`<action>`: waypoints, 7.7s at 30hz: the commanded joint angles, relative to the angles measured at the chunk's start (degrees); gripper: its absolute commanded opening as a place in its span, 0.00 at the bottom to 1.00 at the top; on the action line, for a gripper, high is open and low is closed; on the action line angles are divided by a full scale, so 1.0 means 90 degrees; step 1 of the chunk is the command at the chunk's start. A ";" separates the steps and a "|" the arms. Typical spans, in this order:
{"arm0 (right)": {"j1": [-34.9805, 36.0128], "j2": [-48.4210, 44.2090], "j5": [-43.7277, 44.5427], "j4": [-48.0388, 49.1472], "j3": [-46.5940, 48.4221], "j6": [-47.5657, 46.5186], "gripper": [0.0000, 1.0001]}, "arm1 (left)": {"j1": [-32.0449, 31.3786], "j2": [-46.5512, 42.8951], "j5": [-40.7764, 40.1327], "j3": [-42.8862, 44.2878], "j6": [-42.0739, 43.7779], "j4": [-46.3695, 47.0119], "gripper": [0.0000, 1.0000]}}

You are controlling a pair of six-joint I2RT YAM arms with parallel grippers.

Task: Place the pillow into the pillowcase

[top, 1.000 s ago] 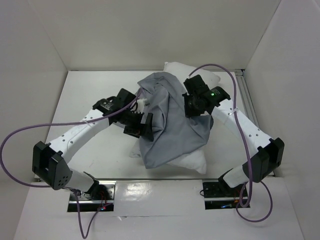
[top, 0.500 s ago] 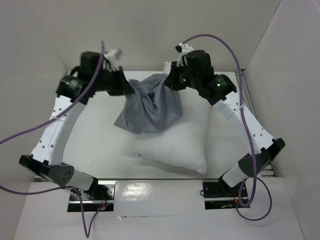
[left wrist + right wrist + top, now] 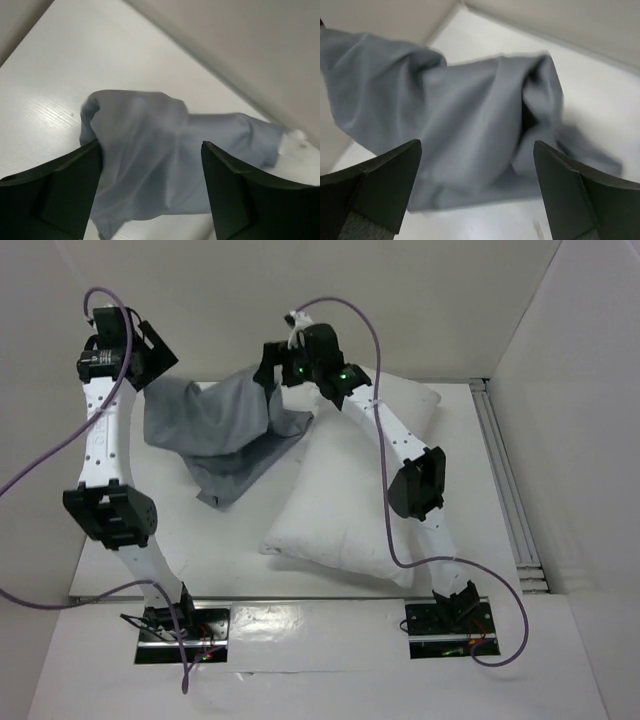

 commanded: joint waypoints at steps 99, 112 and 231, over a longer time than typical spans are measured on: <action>0.2576 -0.1809 0.2132 -0.1254 -0.4623 0.1134 0.90 | -0.0221 -0.0691 0.0850 -0.3873 -0.0127 -0.0357 0.79; 0.2597 0.0164 0.2748 -0.0834 -0.3227 0.1622 0.72 | -0.0221 -0.0196 0.0712 -0.4735 -0.0256 0.0630 0.68; 0.0272 -0.2635 -0.0025 -0.1051 -0.5851 0.0850 0.81 | -0.2124 -0.1453 0.0038 -0.5314 0.0428 0.0238 0.67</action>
